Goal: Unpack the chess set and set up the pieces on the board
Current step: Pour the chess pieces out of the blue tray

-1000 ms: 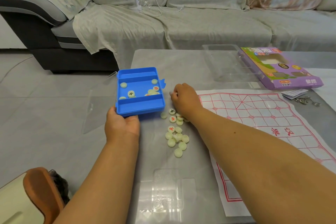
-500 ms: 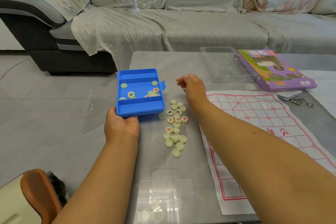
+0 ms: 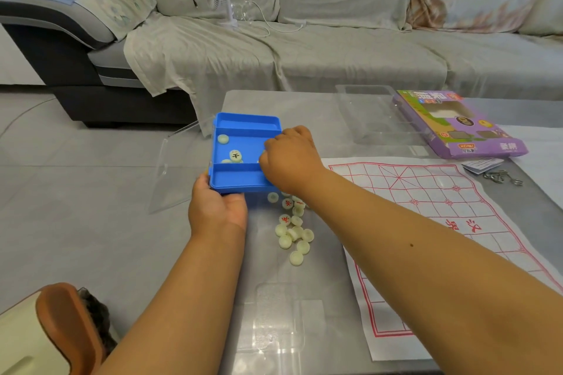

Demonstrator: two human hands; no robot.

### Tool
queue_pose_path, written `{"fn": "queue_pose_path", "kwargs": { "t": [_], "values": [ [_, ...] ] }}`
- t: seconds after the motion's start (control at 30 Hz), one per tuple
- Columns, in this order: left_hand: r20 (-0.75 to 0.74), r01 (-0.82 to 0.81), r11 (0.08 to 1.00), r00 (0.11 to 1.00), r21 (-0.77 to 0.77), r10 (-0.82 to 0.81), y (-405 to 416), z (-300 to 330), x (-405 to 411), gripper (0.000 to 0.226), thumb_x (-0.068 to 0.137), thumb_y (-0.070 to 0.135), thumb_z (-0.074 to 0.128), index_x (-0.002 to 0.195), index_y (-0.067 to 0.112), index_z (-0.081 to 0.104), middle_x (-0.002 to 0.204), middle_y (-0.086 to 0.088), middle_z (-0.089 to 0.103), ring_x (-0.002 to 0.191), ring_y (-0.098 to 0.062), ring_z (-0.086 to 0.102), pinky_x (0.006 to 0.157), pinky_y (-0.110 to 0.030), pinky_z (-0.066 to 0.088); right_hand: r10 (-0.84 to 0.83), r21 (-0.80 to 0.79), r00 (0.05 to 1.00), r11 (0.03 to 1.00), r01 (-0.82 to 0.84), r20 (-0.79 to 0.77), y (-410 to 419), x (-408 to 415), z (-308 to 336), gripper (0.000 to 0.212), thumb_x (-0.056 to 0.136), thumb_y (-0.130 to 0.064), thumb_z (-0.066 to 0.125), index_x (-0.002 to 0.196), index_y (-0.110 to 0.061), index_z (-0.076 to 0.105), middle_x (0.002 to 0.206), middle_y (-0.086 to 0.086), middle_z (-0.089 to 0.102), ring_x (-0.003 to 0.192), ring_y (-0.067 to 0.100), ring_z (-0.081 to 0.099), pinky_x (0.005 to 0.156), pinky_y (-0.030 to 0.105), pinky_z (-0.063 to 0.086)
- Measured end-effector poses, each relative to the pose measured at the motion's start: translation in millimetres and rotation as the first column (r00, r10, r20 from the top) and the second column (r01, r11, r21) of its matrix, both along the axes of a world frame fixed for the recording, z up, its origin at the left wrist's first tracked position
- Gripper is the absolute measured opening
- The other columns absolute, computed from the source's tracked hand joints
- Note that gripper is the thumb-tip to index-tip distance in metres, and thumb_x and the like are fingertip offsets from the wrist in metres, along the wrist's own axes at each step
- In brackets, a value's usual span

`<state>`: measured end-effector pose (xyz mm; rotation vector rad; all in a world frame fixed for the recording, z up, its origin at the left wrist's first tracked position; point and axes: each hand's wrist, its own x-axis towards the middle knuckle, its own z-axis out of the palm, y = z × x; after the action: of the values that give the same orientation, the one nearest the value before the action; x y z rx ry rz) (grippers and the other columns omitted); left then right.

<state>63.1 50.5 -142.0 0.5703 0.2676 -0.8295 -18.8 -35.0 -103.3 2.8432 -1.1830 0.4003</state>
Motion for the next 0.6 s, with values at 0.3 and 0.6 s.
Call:
{"fn": "queue_pose_path", "kwargs": {
  "t": [0.3, 0.6],
  "values": [
    [0.008, -0.014, 1.000, 1.000, 0.014, 0.014, 2.2, 1.4, -1.1, 0.023, 0.094, 0.010, 0.045, 0.110, 0.005, 0.061, 0.113, -0.016, 0.067, 0.099, -0.025, 0.068, 0.087, -0.042, 0.056, -0.024, 0.415, 0.980, 0.908, -0.062, 0.199, -0.1, 1.7, 32.9, 0.042, 0.093, -0.008, 0.037, 0.132, -0.010, 0.050, 0.135, 0.010, 0.052, 0.122, 0.026, 0.048, 0.099, 0.032, 0.038],
    [0.070, 0.014, 0.999, 0.997, 0.044, -0.017, 2.4, 10.7, -16.1, 0.021, 0.095, 0.009, 0.042, 0.093, 0.007, 0.063, 0.089, -0.013, 0.070, 0.084, -0.023, 0.071, 0.078, -0.040, 0.058, -0.036, 0.291, 0.926, 0.944, 0.154, -0.376, -1.6, 10.5, 52.6, 0.030, 0.096, -0.008, 0.042, 0.066, -0.011, 0.040, 0.069, 0.001, 0.038, 0.058, 0.014, 0.034, 0.063, 0.026, 0.035]
  ]
}}
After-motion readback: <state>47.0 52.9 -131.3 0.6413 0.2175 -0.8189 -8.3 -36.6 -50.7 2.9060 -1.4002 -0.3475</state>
